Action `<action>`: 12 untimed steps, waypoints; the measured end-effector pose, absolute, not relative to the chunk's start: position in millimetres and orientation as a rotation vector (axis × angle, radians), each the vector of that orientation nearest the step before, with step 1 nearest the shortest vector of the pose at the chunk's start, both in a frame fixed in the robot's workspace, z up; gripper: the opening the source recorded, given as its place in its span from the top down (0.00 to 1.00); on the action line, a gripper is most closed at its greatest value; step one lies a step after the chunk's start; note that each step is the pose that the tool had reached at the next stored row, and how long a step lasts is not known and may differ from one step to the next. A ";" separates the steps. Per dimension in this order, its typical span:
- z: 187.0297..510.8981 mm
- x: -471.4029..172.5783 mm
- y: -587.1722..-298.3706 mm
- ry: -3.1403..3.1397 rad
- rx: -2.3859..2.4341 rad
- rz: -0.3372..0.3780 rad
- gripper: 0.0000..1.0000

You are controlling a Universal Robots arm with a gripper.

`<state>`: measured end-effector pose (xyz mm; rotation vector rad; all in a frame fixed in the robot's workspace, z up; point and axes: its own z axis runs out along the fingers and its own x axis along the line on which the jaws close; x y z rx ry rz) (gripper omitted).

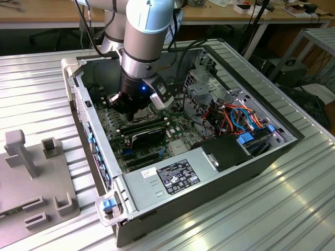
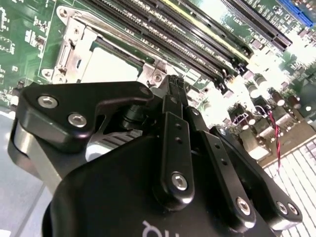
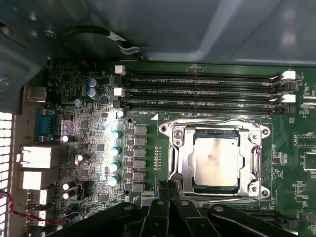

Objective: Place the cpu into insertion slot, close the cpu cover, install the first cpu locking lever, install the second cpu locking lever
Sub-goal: 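Install the second cpu locking lever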

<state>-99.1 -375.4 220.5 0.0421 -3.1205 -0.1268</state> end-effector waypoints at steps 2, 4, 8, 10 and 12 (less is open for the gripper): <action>224.1 -99.0 -374.9 -3.120 0.042 -0.127 0.89; 227.7 -99.0 -374.3 -3.121 0.042 -0.127 0.89; 229.1 -97.6 -372.9 -3.120 0.042 -0.127 0.89; 228.7 -90.8 -371.2 -3.120 0.043 -0.127 0.89; 228.5 -82.2 -369.3 -3.120 0.043 -0.127 0.89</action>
